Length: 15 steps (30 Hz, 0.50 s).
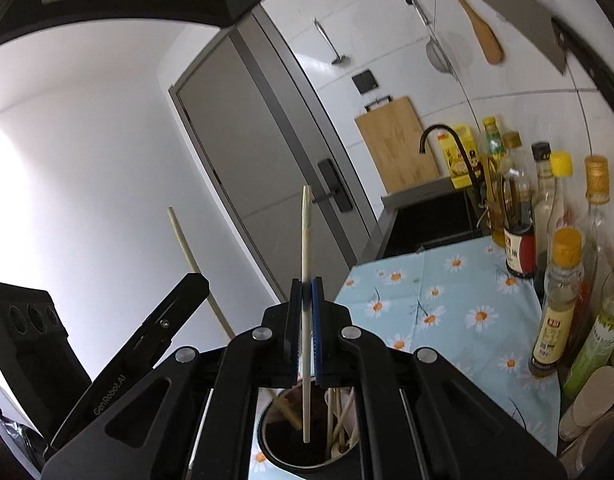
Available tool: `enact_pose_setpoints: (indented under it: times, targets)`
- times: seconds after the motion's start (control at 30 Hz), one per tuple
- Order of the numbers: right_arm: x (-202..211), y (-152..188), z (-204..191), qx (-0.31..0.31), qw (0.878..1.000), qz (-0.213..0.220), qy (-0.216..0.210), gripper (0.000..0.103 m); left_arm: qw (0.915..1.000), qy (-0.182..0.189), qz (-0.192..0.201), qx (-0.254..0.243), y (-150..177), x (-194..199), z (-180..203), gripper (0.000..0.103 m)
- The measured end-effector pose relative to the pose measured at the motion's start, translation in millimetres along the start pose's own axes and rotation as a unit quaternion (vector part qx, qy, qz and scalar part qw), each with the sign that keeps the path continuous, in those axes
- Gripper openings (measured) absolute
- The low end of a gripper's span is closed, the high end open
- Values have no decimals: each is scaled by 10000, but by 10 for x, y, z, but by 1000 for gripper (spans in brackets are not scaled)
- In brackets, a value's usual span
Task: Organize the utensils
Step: 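Open both grippers to drop the chopsticks into the holder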
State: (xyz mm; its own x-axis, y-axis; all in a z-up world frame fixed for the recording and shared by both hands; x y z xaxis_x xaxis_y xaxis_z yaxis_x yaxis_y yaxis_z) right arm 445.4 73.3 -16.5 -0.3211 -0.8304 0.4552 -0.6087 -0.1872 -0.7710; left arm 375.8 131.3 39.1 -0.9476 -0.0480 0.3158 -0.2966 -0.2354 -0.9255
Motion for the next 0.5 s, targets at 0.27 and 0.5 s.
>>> enact_pose_setpoints:
  times: [0.27, 0.5]
  targets:
    - [-41, 114, 12, -110, 9998, -191, -27, 28, 9992, -67, -389, 88, 166, -44, -81, 5]
    - [122, 89, -23, -110, 9999, -126, 22, 33, 9985, -20, -527, 141, 211, 15, -66, 5]
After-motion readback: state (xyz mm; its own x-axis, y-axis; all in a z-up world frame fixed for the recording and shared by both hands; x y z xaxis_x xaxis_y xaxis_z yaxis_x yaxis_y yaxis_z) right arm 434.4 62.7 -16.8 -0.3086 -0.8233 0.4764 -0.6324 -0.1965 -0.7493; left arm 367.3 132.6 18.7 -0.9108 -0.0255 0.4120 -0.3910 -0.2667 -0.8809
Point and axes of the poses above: each gripper's, at about its wrist camera, not at the fingertips, and x roughly against the way its jaws point, z to its right, y to its underside, the point moved 10 cm from there along -x, roughly the way its jaws point, and after that the axes turned 14 degrees about -z, right-handed, at the moved point
